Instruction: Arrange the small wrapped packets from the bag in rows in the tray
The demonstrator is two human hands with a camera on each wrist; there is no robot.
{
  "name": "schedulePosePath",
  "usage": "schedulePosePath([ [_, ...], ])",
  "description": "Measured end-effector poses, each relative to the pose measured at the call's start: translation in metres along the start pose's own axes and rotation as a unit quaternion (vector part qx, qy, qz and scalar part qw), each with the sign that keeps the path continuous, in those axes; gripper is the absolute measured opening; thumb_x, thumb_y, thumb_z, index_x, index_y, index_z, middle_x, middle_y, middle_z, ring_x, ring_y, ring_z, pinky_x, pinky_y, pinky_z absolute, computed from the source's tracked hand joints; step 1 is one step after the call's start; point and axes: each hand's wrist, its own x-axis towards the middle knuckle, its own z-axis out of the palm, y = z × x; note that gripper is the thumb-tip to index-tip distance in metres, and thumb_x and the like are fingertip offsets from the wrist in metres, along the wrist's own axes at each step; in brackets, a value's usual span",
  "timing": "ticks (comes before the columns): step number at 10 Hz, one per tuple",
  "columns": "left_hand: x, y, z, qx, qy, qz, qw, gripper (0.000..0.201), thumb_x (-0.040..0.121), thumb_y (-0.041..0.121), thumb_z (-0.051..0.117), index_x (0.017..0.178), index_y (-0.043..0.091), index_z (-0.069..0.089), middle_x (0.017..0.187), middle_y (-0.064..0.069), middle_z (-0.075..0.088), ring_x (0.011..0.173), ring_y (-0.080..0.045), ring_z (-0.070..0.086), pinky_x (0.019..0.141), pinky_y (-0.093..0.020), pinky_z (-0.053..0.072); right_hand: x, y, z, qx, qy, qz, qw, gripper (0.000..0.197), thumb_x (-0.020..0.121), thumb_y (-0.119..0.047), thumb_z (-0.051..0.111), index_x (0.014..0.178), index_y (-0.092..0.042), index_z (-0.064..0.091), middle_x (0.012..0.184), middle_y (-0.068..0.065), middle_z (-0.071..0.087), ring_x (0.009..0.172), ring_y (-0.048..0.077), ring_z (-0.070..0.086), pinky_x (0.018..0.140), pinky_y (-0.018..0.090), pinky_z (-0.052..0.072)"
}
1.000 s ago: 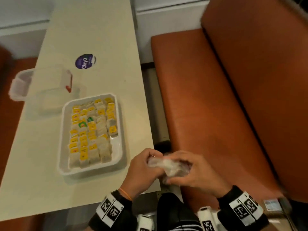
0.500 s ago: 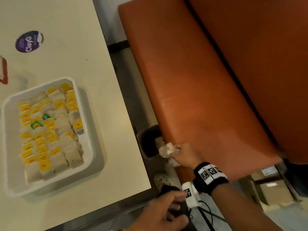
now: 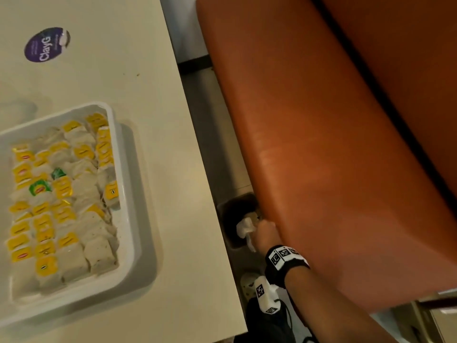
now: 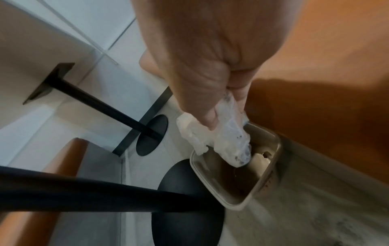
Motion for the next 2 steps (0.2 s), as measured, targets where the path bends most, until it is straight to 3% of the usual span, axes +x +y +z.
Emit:
schedulePosePath([
  [1,0.069,0.061,0.035,0.01,-0.078,0.044,0.996,0.027,0.113,0.024,0.041,0.108,0.019,0.067,0.099,0.003,0.066,0.091,-0.011,0.065,0.081,-0.021,0.052,0.026,-0.008,0.017,0.029,-0.006,-0.006,1.0,0.035,0.1,-0.029,0.063,0.127,-0.008,0.063,0.127,0.012,0.069,0.118,0.029,0.066,0.096,0.034,0.052],
  [2,0.107,0.075,0.113,0.102,-0.044,-0.042,0.993,0.024,0.111,0.025,0.045,0.106,0.02,0.069,0.099,0.004,0.068,0.092,-0.011,0.066,0.082,-0.021,0.053,0.041,-0.009,0.03,0.043,-0.019,-0.036,0.998,0.057,0.096,-0.033,0.067,0.145,-0.013,0.048,0.142,0.015,0.057,0.13,0.031,0.058,0.11,0.039,0.047],
])
